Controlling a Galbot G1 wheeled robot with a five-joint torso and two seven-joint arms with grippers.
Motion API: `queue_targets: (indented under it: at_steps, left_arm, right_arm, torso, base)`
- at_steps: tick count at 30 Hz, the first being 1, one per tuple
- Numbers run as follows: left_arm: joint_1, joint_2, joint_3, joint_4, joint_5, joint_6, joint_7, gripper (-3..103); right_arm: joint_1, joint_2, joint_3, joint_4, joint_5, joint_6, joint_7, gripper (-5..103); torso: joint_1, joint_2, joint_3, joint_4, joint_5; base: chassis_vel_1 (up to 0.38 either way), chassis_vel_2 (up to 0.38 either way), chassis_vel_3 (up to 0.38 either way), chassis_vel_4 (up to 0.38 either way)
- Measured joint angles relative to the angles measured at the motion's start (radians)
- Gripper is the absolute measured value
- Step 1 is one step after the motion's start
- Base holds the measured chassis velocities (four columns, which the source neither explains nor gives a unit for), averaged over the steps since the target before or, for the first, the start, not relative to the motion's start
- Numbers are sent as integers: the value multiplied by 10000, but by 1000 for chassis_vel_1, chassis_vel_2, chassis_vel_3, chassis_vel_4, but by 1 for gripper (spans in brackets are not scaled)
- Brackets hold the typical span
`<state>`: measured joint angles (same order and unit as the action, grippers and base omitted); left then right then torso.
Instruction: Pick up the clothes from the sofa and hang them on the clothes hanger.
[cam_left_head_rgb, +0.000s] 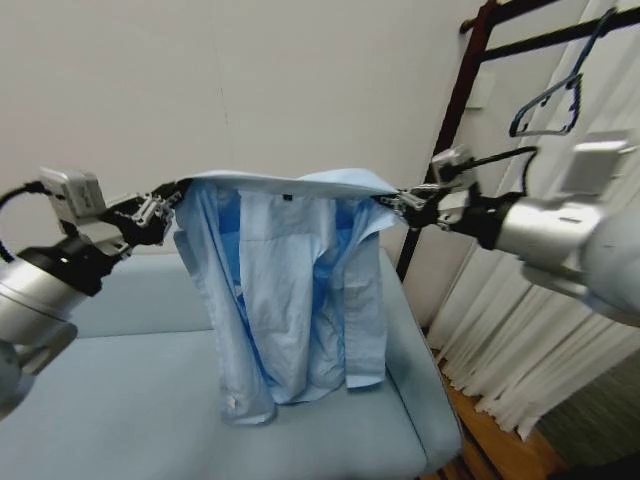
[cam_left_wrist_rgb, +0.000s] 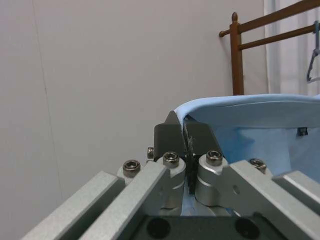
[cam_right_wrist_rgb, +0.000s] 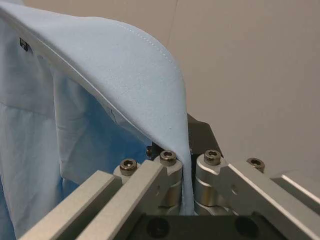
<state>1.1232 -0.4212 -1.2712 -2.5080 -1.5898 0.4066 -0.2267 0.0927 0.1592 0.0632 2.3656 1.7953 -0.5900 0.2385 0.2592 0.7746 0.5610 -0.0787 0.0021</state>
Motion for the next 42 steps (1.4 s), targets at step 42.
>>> queue_targets:
  at_steps: [42]
  left_arm:
    - [-679, 2500, -129, 75, -4937, -192, 606, 0]
  right_arm:
    - [-289, -3141, 355, 867, 1695, 1607, -2234, 1]
  torso:
    - [1, -1, 2, 4, -7]
  base:
    - [0, 0, 0, 0]
